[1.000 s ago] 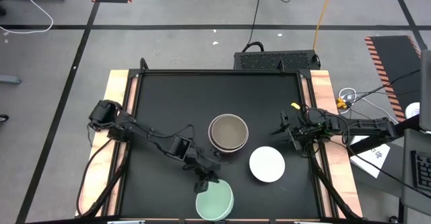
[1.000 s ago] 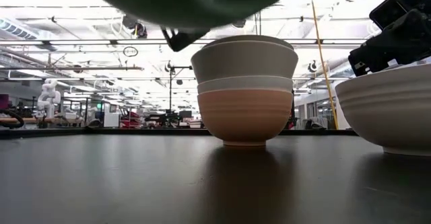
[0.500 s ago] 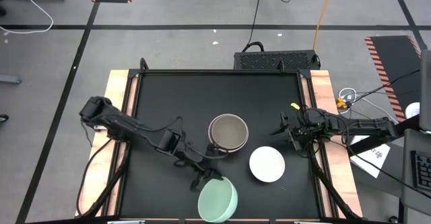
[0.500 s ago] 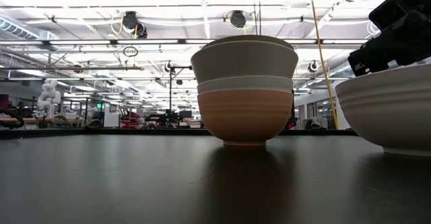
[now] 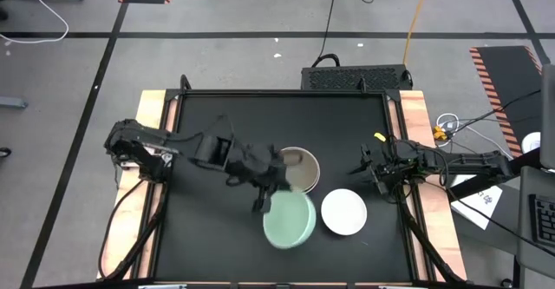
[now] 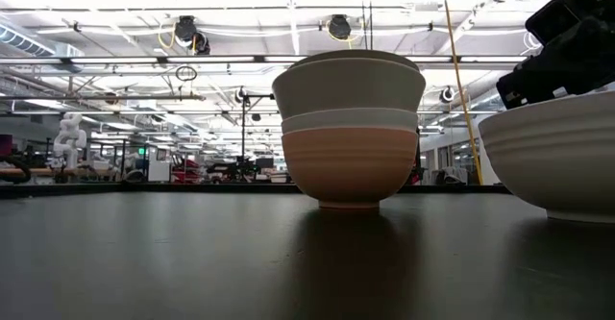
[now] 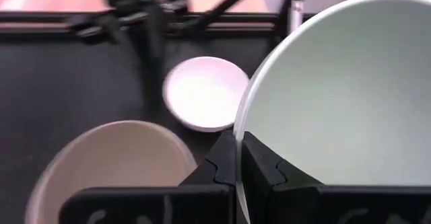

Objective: Nest bowls inside each other
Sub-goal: Stack the light green bowl on the dark gray bowl, then stack the white bowl on the light green bowl

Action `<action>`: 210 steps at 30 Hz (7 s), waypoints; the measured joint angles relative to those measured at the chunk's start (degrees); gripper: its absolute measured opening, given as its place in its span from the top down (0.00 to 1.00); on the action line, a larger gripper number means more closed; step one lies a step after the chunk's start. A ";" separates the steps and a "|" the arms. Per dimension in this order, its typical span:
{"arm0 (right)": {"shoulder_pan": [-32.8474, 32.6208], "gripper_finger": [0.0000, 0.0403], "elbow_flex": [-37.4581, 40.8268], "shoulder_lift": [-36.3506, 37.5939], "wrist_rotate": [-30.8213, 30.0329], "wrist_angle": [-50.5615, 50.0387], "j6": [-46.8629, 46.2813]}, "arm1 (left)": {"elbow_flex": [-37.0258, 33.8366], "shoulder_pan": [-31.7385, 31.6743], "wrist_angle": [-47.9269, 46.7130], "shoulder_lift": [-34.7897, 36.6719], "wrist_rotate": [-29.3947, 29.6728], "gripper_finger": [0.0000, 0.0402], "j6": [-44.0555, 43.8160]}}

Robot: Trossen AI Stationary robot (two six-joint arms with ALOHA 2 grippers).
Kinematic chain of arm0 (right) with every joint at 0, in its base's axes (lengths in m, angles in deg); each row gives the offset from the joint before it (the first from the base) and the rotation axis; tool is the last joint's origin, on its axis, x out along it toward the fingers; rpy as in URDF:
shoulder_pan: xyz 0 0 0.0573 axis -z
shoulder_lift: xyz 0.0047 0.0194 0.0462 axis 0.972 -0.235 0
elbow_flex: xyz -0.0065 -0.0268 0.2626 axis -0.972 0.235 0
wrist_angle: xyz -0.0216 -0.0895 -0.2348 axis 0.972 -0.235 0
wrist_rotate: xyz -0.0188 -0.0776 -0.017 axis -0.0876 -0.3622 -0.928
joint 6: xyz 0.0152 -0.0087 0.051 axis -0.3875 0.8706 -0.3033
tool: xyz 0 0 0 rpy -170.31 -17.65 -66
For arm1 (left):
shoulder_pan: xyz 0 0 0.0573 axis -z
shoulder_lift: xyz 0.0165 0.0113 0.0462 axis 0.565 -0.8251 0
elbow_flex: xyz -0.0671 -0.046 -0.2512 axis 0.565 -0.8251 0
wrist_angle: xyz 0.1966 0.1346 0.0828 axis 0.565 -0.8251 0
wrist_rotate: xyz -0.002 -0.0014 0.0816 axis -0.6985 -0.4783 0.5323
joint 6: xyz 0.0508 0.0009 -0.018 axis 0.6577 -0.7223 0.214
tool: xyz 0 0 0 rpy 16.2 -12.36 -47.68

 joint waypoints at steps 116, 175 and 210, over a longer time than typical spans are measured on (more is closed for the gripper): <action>-0.01 0.69 0.16 -3.15 -3.13 0.49 2.62 | 37.40 -17.11 -47.02 -36.26 3.69 0.99 5.13; -0.01 0.69 0.16 -3.13 -3.10 0.49 2.20 | 37.27 -5.03 -48.92 -36.44 16.07 0.99 -0.12; -0.01 0.69 0.16 -3.13 -3.10 0.47 2.17 | 36.99 -4.10 -48.91 -36.89 22.12 0.69 -1.24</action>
